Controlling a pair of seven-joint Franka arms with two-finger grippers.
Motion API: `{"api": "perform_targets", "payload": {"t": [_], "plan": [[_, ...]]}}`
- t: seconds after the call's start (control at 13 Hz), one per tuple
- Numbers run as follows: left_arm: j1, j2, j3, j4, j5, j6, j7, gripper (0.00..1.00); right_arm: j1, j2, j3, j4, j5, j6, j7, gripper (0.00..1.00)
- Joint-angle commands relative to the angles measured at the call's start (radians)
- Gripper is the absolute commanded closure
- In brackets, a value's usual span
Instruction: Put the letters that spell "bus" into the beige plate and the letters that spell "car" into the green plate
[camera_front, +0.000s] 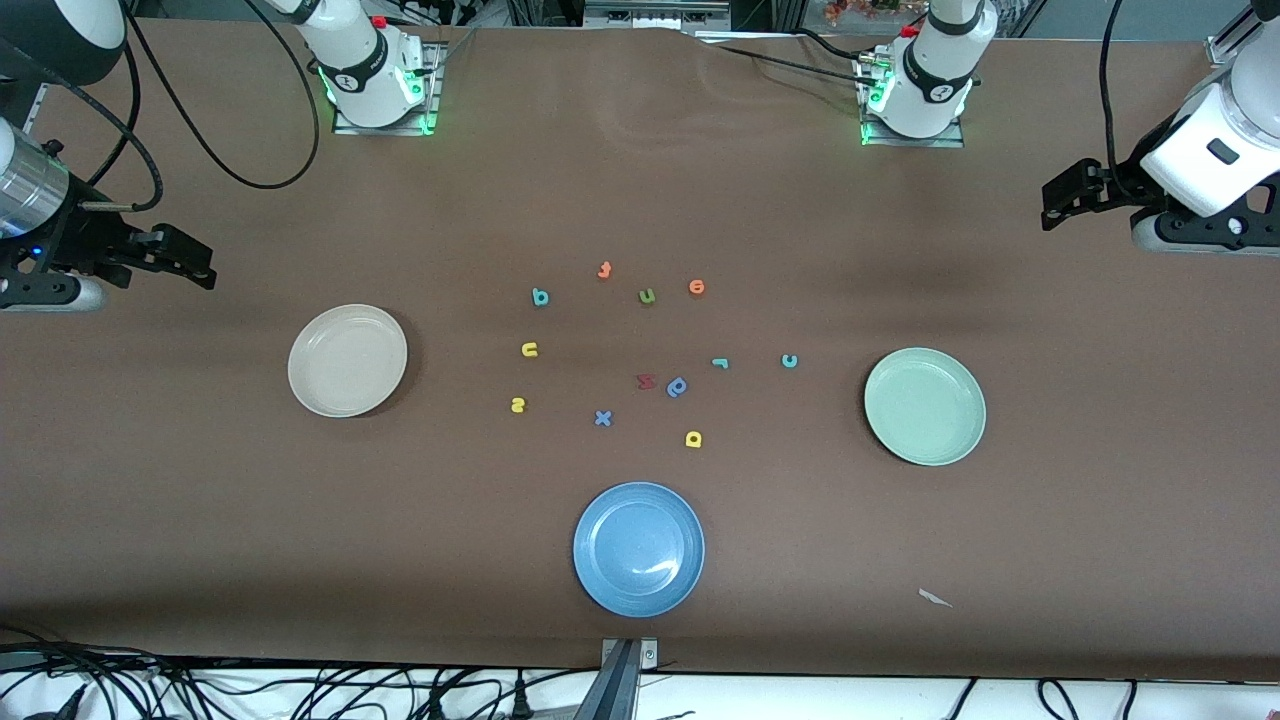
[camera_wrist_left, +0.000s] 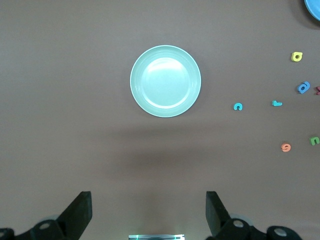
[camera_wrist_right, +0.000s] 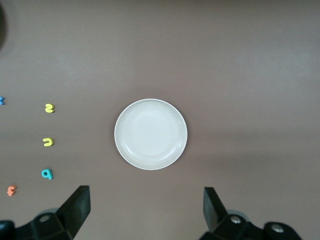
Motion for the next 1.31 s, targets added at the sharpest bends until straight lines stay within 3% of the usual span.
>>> {"api": "perform_targets", "payload": {"t": [0.0,1.23], "plan": [[0.005,0.017,-0.006,0.033,0.012,-0.018,0.009,0.00,-0.001,-0.017,0.004,-0.004,0.015,-0.002,-0.001,0.00],[0.006,0.017,-0.006,0.033,0.012,-0.018,0.008,0.00,0.000,-0.027,0.028,-0.004,0.015,-0.002,0.003,0.00]]}}
